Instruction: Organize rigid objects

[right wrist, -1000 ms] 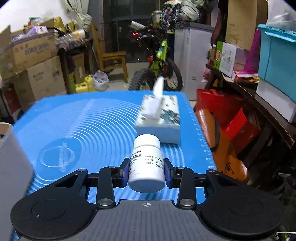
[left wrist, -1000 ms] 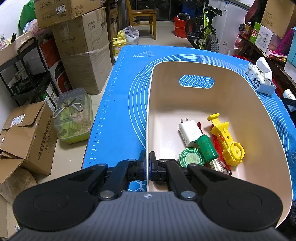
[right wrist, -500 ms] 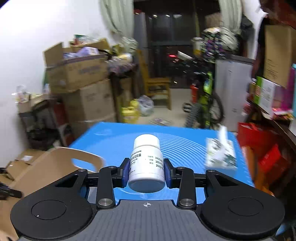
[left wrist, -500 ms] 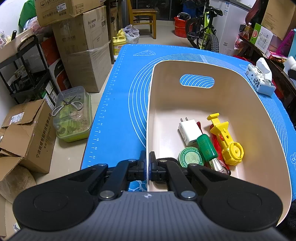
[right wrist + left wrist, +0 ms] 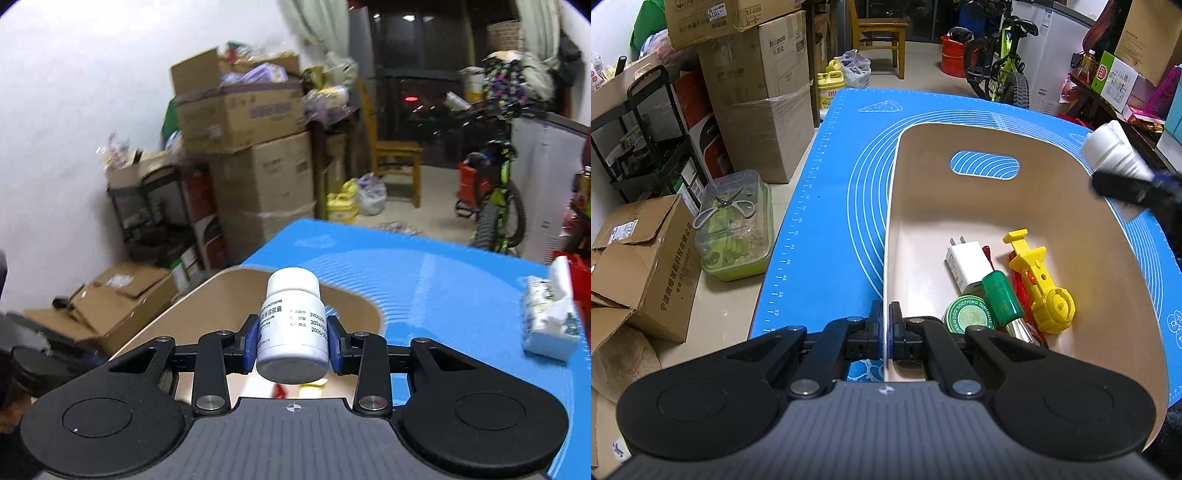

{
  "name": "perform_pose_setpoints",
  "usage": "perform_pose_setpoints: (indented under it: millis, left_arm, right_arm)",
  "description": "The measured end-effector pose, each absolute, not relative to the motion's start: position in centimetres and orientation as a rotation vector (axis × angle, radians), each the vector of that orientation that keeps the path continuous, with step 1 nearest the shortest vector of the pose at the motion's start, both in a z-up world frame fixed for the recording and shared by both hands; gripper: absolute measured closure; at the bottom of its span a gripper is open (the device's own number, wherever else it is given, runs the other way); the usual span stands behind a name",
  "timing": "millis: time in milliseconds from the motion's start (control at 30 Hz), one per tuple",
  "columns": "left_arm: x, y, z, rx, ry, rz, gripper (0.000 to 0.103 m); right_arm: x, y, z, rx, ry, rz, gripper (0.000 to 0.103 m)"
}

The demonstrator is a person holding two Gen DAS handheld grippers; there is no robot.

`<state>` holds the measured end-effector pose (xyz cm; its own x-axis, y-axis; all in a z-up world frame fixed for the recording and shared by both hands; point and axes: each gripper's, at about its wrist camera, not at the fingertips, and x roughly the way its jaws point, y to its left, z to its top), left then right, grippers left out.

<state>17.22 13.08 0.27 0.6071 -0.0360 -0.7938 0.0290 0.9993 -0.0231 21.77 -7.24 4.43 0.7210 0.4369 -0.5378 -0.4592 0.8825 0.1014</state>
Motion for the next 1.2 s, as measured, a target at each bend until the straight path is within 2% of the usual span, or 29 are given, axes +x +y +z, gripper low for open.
perform_pose_setpoints:
  millis: [333,533,667,733,767,833,900,967,1033,1100,1200]
  left_arm:
    - [17.2,13.2,0.4,-0.004,0.913,-0.039,0.099]
    - [17.1,12.9,0.4,0.014,0.907,-0.035,0.099]
    - [16.7,12.8,0.7,0.023,0.888,-0.029,0.099]
    - [16.5,12.8,1.0,0.024,0.874,-0.024,0.098]
    - [16.3,12.7,1.2,0.031,0.861,-0.018,0.097]
    - [15.9,12.6,1.9,0.039,0.838,-0.007,0.088]
    - [15.3,12.4,2.7,0.034,0.825,-0.005,0.057]
    - [14.6,12.1,3.6,0.036,0.802,-0.002,0.05]
    - [13.9,11.6,4.4,0.049,0.79,0.003,0.048]
    - [13.0,11.1,5.3,0.043,0.777,0.006,0.037]
    - [11.4,10.6,6.7,0.03,0.757,0.008,0.032]
  right_arm:
    - [21.8,-3.9,1.0,-0.069,0.759,0.524,0.058]
    - [21.1,-3.5,0.1,-0.083,0.799,0.514,0.058]
    - [20.4,-3.5,0.2,-0.081,0.79,0.49,0.049]
    - [19.8,-3.8,0.7,-0.076,0.771,0.47,0.028]
    - [19.4,-4.1,1.2,-0.066,0.751,0.458,0.025]
    - [18.7,-4.6,2.0,-0.043,0.725,0.44,0.022]
    - [17.8,-5.3,3.1,-0.01,0.711,0.419,0.017]
    - [16.9,-6.0,4.0,0.007,0.689,0.397,0.011]
    - [15.9,-6.7,5.1,0.01,0.661,0.372,0.007]
    - [14.6,-7.4,6.1,0.004,0.642,0.343,0.006]
    - [12.9,-8.8,7.3,0.026,0.641,0.313,0.003]
